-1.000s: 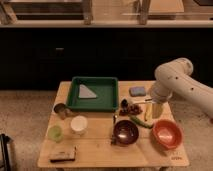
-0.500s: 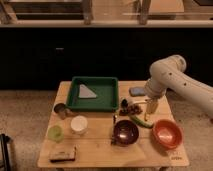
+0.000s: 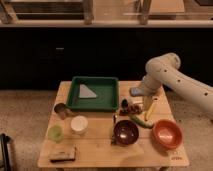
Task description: Wipe tray with sponge
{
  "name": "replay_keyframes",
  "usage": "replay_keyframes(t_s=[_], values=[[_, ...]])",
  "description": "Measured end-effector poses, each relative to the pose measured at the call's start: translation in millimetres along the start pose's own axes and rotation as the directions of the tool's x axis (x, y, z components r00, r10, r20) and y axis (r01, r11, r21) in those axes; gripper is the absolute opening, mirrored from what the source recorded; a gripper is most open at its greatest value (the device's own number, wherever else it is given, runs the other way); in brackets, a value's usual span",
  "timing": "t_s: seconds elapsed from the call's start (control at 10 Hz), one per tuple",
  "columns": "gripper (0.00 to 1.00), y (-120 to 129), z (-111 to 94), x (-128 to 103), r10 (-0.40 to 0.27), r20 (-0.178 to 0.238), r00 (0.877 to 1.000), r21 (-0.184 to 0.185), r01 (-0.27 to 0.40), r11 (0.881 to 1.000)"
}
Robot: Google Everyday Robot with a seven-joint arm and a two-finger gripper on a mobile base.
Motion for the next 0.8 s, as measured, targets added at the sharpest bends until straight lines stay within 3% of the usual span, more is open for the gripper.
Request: replay_keyframes(t_s=[0.5,0.8], values=[[0.8,-7,44,64,0.022,0.106,0.994,0.021,-0.025,0.999],[0.8,-21,54,66,0.028,0.123,0.992,0.045,-0.034,0.998]])
